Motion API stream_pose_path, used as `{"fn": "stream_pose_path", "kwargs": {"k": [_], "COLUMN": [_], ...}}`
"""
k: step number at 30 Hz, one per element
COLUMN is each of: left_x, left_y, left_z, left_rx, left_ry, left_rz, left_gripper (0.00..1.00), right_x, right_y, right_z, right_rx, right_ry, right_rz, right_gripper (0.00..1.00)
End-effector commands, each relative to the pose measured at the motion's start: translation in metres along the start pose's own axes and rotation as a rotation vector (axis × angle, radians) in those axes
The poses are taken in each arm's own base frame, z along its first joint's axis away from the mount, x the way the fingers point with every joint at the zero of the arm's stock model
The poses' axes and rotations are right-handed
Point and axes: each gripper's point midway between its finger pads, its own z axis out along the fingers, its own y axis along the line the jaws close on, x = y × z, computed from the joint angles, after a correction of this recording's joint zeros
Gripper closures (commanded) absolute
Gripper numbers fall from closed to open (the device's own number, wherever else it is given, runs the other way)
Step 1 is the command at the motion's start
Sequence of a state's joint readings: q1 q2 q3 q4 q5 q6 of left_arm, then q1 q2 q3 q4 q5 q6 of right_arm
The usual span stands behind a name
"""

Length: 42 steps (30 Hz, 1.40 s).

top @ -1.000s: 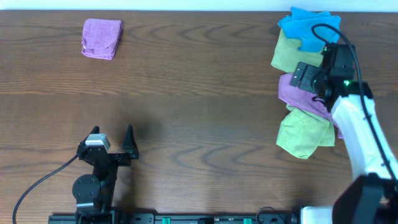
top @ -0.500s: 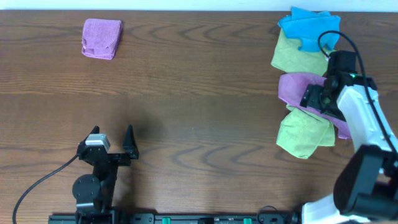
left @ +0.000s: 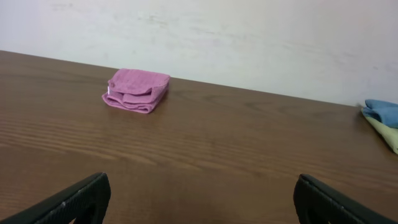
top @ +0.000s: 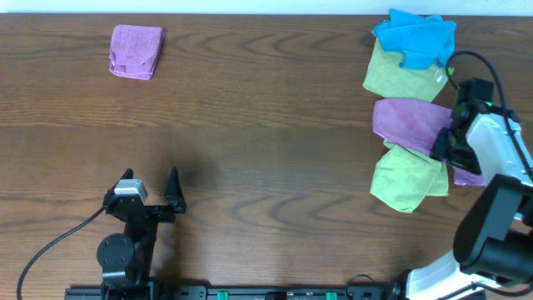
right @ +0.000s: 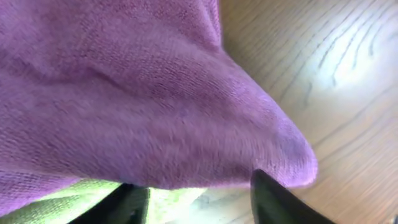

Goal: Fold the cloth
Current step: 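Lift the pink cloth with the right gripper and swing it toward table center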

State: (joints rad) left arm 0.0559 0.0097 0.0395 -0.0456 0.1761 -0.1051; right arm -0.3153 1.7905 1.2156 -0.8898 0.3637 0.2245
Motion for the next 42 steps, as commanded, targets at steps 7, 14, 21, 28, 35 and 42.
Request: {"fn": "stream_pose_path", "kwargs": {"k": [7, 14, 21, 28, 35, 42], "left_x": [0.019, 0.019, 0.019, 0.019, 0.019, 0.019], "left_y": [0.003, 0.003, 0.003, 0.003, 0.003, 0.003], "left_z": [0.003, 0.003, 0.003, 0.003, 0.003, 0.003], "left_rx": [-0.007, -0.007, -0.007, -0.007, -0.007, -0.007], "left_ry": [0.044, 0.044, 0.044, 0.044, 0.044, 0.044], "left_rz": [-0.009, -0.009, -0.009, -0.009, -0.009, -0.009], "left_gripper": [0.05, 0.05, 0.05, 0.05, 0.05, 0.05], "right_x": [-0.003, -0.011, -0.02, -0.033, -0.02, -0.016], "right_y": [-0.002, 0.001, -0.002, 0.002, 0.024, 0.032], "right_z": [-0.001, -0.008, -0.01, -0.007, 0.021, 0.029], "right_rx": [-0.006, -0.009, 0.011, 0.006, -0.064, -0.093], "right_ry": [-0.001, -0.026, -0.058, -0.117, -0.037, -0.012], "right_rz": [0.013, 0.019, -0.069, -0.196, -0.313, -0.312], "right_gripper": [0.99, 0.69, 0.16, 0.22, 0.26, 0.99]}}
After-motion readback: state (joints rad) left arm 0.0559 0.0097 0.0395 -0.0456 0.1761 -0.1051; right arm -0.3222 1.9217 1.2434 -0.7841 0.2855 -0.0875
